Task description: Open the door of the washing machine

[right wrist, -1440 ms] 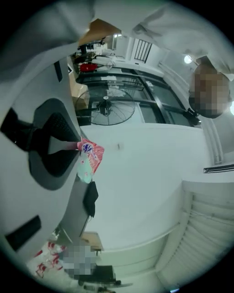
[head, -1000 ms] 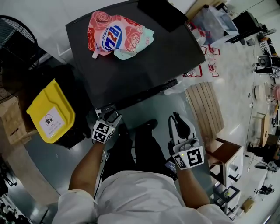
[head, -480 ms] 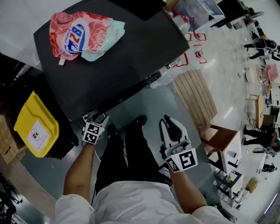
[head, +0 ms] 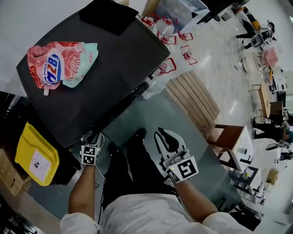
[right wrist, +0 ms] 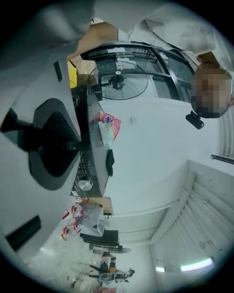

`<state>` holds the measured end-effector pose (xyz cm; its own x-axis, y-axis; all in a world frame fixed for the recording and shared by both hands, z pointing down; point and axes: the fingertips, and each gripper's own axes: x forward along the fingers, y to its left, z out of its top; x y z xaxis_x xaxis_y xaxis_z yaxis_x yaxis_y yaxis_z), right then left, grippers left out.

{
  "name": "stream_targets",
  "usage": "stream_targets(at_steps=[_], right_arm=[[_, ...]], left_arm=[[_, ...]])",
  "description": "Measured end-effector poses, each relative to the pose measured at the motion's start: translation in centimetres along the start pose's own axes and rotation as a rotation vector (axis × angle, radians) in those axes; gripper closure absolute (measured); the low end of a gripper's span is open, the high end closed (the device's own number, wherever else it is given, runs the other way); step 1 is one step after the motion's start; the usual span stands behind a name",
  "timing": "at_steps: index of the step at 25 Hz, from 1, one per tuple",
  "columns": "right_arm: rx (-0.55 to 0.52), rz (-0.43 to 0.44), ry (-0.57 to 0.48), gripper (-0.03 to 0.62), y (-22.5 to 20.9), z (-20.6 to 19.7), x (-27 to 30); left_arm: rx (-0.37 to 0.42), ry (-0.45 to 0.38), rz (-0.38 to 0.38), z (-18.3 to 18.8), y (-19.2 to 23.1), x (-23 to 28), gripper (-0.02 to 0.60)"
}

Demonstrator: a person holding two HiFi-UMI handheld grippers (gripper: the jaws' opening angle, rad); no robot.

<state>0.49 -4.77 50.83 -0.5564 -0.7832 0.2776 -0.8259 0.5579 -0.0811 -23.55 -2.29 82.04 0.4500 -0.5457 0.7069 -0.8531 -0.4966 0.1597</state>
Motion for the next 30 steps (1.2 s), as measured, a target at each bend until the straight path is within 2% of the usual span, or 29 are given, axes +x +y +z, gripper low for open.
stream_targets(at_steps=[30], right_arm=[[0.008,-0.058,-0.012,0.520,-1.0,0.5,-2.2]], left_arm=[[-0.044,-0.021,0.037,0.5,-0.3,-0.4,0.513]])
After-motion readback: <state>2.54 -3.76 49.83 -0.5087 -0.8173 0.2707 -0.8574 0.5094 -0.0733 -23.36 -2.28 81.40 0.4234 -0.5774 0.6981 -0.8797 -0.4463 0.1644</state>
